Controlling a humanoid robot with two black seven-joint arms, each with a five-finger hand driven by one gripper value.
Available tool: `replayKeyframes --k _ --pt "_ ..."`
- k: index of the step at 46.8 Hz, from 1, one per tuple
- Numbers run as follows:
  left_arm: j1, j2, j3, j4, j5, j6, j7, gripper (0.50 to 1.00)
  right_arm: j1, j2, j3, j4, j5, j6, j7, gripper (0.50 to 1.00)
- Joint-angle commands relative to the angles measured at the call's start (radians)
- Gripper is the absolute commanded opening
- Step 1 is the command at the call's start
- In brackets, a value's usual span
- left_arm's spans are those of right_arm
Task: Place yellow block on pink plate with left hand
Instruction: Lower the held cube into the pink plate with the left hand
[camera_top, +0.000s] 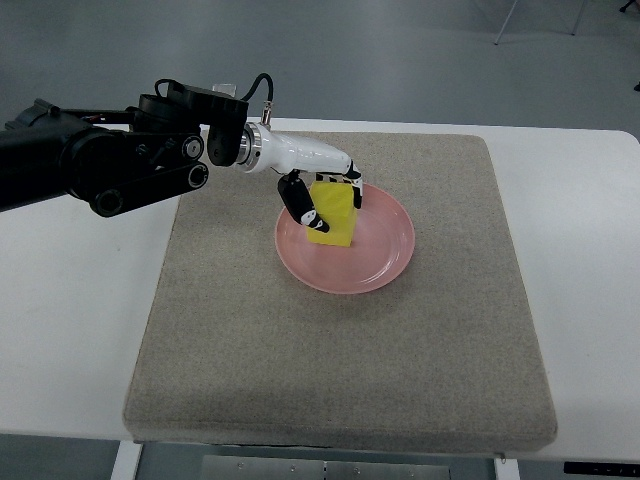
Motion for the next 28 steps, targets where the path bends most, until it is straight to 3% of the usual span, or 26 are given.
replayKeyframes --k 1,28 --pt "0.003 0.0 -0.002 0.001 0.02 0.002 0.001 0.5 0.0 0.0 0.0 0.0 0.0 0.0 0.001 0.924" --pt "0.02 -0.042 -0.003 0.047 0.071 0.009 -0.001 0.5 0.0 0.0 0.0 0.0 0.0 0.0 0.001 0.924"
